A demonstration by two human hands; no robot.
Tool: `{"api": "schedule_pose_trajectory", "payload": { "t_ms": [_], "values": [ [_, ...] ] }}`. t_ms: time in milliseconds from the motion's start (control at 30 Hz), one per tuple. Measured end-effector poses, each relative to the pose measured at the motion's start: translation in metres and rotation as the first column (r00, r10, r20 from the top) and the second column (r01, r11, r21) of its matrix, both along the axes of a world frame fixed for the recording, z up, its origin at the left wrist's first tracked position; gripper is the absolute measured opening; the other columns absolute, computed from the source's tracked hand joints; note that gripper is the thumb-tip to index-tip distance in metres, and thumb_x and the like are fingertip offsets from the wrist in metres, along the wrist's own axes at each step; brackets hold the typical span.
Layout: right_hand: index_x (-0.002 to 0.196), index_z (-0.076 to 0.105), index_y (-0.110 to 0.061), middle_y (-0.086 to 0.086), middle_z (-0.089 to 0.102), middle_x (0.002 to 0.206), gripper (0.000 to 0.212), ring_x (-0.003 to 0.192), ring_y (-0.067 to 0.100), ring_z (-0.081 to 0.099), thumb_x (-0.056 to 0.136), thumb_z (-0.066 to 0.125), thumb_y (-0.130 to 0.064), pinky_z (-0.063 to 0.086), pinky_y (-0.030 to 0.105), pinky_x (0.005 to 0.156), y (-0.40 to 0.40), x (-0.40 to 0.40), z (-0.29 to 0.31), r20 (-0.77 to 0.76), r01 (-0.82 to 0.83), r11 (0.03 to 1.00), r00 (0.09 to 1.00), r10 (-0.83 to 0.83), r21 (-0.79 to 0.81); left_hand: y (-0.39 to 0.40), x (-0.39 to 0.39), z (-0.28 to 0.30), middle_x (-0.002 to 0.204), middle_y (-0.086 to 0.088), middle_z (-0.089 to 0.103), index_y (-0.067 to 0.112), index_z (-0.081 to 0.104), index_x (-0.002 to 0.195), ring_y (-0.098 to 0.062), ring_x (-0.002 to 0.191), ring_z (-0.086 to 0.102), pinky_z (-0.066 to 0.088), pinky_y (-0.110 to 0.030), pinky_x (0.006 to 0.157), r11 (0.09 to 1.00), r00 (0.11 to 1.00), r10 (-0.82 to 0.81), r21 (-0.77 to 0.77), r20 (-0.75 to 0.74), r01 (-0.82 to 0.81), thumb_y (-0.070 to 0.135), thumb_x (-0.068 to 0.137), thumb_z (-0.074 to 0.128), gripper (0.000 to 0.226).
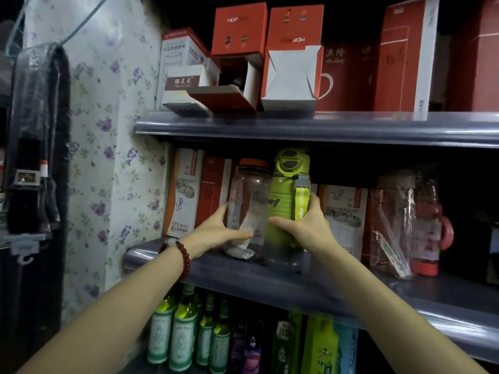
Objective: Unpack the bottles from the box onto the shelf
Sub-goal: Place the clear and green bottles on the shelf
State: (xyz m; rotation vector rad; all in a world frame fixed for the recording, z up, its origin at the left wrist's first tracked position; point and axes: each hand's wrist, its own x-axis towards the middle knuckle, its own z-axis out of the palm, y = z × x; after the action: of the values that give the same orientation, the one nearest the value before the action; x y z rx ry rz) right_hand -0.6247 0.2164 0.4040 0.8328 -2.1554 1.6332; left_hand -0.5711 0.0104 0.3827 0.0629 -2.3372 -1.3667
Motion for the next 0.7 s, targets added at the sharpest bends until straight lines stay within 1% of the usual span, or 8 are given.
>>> {"api": "schedule_pose_trajectory", "payload": {
  "t_ms": [100, 233, 300, 367, 433, 533, 633, 700],
  "values": [
    [0.144, 0.024, -0.024, -0.004, 0.055, 0.118, 0.102, 0.112, 0.021, 0.057, 0.064, 0.087, -0.037, 0.050, 0.040, 0.098, -0.001, 0.004, -0.004, 0.036, 0.037, 0.999, 0.999, -0.038, 0.025, 0.000, 0.000, -0.001, 0.128, 0.011, 0.054, 0.028, 0.024, 0.146, -0.012, 0.117, 0.054, 0.042, -0.035, 0.105, 1.000, 0.999, 0.022, -0.019, -0.029, -0.023, 0.037, 0.064, 0.085, 0.103],
    [0.142, 0.030, -0.023, -0.002, 0.056, 0.121, 0.096, 0.115, 0.023, 0.054, 0.065, 0.086, -0.038, 0.047, 0.042, 0.100, -0.004, 0.009, -0.011, 0.048, 0.074, 0.997, 0.996, -0.073, -0.031, 0.000, 0.001, 0.000, 0.114, 0.016, 0.053, 0.029, 0.028, 0.142, -0.013, 0.114, 0.054, 0.044, -0.036, 0.103, 0.995, 0.996, 0.064, -0.078, -0.056, -0.069, 0.039, 0.062, 0.085, 0.099],
    [0.137, 0.035, -0.022, -0.005, 0.056, 0.112, 0.088, 0.109, 0.021, 0.055, 0.067, 0.085, -0.036, 0.048, 0.035, 0.093, -0.007, 0.012, -0.011, 0.055, 0.078, 0.995, 0.996, -0.074, -0.067, -0.002, 0.004, 0.002, 0.109, 0.017, 0.055, 0.029, 0.029, 0.140, -0.012, 0.112, 0.057, 0.046, -0.034, 0.100, 0.993, 0.996, 0.070, -0.093, -0.063, -0.075, 0.038, 0.062, 0.085, 0.097],
    [0.133, 0.038, -0.021, -0.005, 0.055, 0.107, 0.082, 0.103, 0.019, 0.056, 0.068, 0.085, -0.034, 0.046, 0.030, 0.086, -0.013, 0.015, -0.010, 0.058, 0.067, 0.995, 0.996, -0.063, -0.079, -0.006, 0.008, 0.004, 0.105, 0.017, 0.057, 0.029, 0.029, 0.141, -0.009, 0.103, 0.059, 0.048, -0.030, 0.093, 0.993, 0.995, 0.077, -0.082, -0.063, -0.082, 0.034, 0.064, 0.085, 0.095],
    [0.130, 0.039, -0.020, -0.005, 0.055, 0.103, 0.077, 0.101, 0.019, 0.055, 0.068, 0.085, -0.033, 0.045, 0.029, 0.084, -0.022, 0.017, -0.009, 0.062, 0.048, 0.995, 0.997, -0.043, -0.083, -0.015, 0.014, 0.005, 0.114, 0.010, 0.060, 0.028, 0.027, 0.142, -0.011, 0.102, 0.060, 0.050, -0.034, 0.093, 0.993, 0.995, 0.091, -0.067, -0.041, -0.093, 0.034, 0.064, 0.085, 0.097],
    [0.128, 0.040, -0.020, -0.004, 0.056, 0.105, 0.078, 0.103, 0.019, 0.056, 0.067, 0.086, -0.033, 0.048, 0.032, 0.087, -0.042, 0.020, -0.010, 0.064, 0.017, 0.996, 0.998, -0.011, -0.089, -0.032, 0.025, 0.007, 0.134, 0.003, 0.056, 0.031, 0.027, 0.144, -0.018, 0.116, 0.058, 0.047, -0.043, 0.101, 0.981, 0.987, 0.158, -0.108, -0.037, -0.161, 0.046, 0.054, 0.085, 0.109],
    [0.136, 0.037, -0.020, -0.001, 0.060, 0.116, 0.091, 0.107, 0.020, 0.058, 0.062, 0.088, -0.035, 0.050, 0.039, 0.095, -0.061, 0.022, -0.011, 0.070, -0.010, 0.995, 0.997, 0.017, -0.103, -0.046, 0.033, 0.004, 0.131, 0.008, 0.058, 0.031, 0.033, 0.140, -0.015, 0.115, 0.057, 0.044, -0.042, 0.105, 0.974, 0.980, 0.193, -0.109, -0.048, -0.197, 0.046, 0.054, 0.086, 0.102],
    [0.137, 0.035, -0.020, 0.001, 0.060, 0.119, 0.093, 0.110, 0.022, 0.058, 0.061, 0.088, -0.036, 0.051, 0.042, 0.096, -0.068, 0.021, -0.012, 0.070, -0.009, 0.994, 0.997, 0.016, -0.108, -0.051, 0.035, 0.001, 0.127, 0.010, 0.060, 0.036, 0.033, 0.138, -0.013, 0.114, 0.058, 0.045, -0.042, 0.104, 0.971, 0.977, 0.206, -0.109, -0.048, -0.210, 0.052, 0.052, 0.085, 0.102]
  ]
}}
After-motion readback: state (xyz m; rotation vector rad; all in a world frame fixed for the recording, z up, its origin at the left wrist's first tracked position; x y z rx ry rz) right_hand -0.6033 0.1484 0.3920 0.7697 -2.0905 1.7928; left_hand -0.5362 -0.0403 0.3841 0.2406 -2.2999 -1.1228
